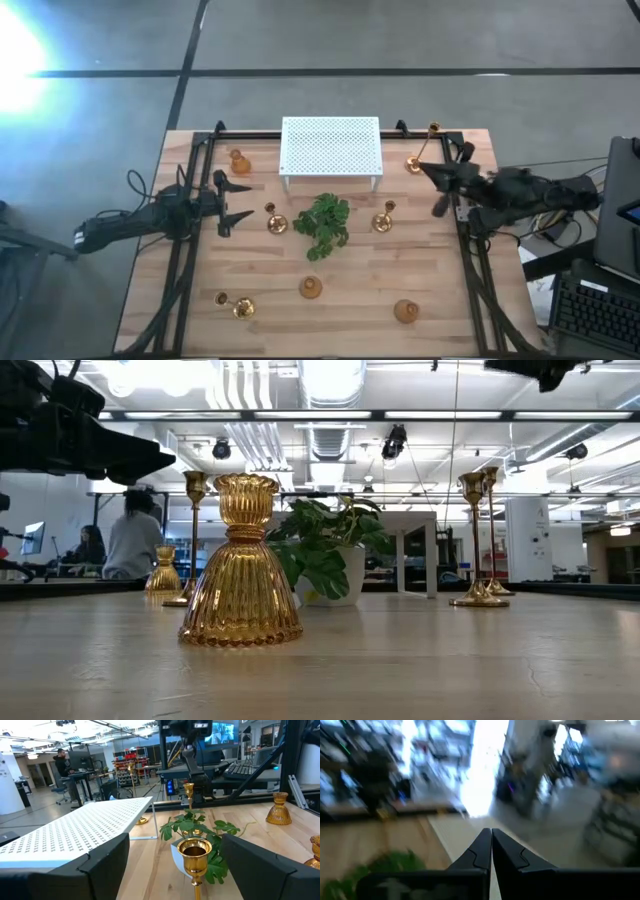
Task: Pick & Place candle stick holders
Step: Put the big gold candle holder on the shelf
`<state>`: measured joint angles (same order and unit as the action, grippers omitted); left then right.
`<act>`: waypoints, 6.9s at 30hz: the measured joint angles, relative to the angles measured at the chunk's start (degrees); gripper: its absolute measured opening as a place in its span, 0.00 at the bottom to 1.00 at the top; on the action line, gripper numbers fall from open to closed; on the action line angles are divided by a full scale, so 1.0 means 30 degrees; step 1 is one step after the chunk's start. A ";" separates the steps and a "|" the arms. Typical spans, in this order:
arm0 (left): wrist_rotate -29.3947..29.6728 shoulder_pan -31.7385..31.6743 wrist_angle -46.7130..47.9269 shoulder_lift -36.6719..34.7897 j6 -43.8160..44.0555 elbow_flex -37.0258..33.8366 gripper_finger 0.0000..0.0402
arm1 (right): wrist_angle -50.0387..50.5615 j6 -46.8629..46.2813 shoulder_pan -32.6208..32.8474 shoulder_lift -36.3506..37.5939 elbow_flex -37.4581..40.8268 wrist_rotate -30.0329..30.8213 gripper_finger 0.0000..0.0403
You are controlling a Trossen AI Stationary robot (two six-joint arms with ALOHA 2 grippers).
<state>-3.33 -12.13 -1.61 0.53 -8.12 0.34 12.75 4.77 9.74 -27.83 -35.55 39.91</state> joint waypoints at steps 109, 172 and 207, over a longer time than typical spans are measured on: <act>0.0000 0.0000 0.0102 0.0000 -0.0002 0.0000 0.79 | -0.5555 -0.5417 -1.5001 -0.3791 0.7546 -0.2307 0.47; -0.0006 0.0003 0.0095 0.0001 -0.0007 0.0000 0.79 | -0.4177 -0.4361 -1.6562 -0.7800 0.2848 -0.4023 0.03; -0.0003 0.0001 0.0087 0.0002 -0.0007 0.0000 0.79 | 0.2214 -0.1660 -1.5870 -1.1299 -0.9801 -1.0751 0.03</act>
<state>-3.34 -12.13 -1.34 0.54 -8.14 0.34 19.39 -0.21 -37.87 -61.72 -64.95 7.66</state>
